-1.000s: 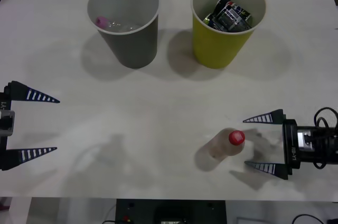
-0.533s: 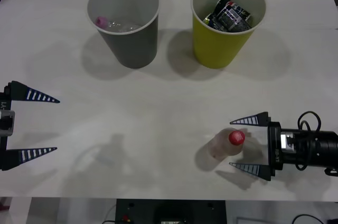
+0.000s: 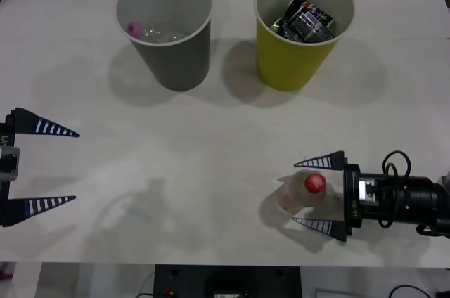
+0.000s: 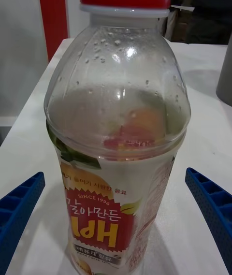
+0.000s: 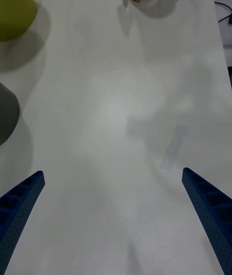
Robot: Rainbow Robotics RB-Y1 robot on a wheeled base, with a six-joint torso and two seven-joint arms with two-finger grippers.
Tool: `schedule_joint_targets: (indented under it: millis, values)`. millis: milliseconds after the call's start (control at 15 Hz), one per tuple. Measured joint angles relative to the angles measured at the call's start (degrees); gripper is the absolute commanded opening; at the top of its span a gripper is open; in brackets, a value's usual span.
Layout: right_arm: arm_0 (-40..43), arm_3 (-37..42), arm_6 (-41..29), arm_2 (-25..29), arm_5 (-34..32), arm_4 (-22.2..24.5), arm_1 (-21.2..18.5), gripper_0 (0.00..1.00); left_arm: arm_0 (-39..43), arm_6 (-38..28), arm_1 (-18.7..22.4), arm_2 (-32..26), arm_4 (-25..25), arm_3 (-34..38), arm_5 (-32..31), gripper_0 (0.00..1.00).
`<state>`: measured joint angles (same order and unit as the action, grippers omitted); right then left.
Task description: Put the can into the green bin and the plastic bottle into the gray bin
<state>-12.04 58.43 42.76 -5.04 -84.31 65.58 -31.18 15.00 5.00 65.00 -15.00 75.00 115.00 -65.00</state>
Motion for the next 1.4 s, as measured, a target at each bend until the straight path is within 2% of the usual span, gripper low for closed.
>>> schedule_joint_targets:
  millis: [133, 200, 267, 333, 1067, 1400]
  values:
    - [0.04, 0.0, 0.31, -0.16, 0.01, 0.03, 0.15, 1.0, 0.0, 0.0, 0.0, 0.0, 0.0, 0.0, 0.0, 0.98]
    - [0.01, 0.0, 0.38, -0.29, 0.01, 0.06, 0.15, 0.72, 0.0, 0.0, 0.0, 0.0, 0.0, 0.0, 0.0, 0.98]
    - [-0.03, 0.02, 0.39, -0.45, 0.01, 0.07, 0.15, 0.3, 0.0, 0.0, 0.0, 0.0, 0.0, 0.0, 0.0, 0.98]
    - [-0.11, 0.07, 0.39, -0.6, 0.01, 0.07, 0.16, 0.0, 0.0, 0.0, 0.0, 0.0, 0.0, 0.0, 0.0, 0.98]
    - [-0.86, 0.9, -1.29, -1.14, -0.35, 0.07, -0.07, 0.0, 0.0, 0.0, 0.0, 0.0, 0.0, 0.0, 0.0, 0.98]
    - [-0.63, 7.73, -10.91, -1.16, -0.48, 1.52, -2.72, 0.0, 0.0, 0.0, 0.0, 0.0, 0.0, 0.0, 0.0, 0.98]
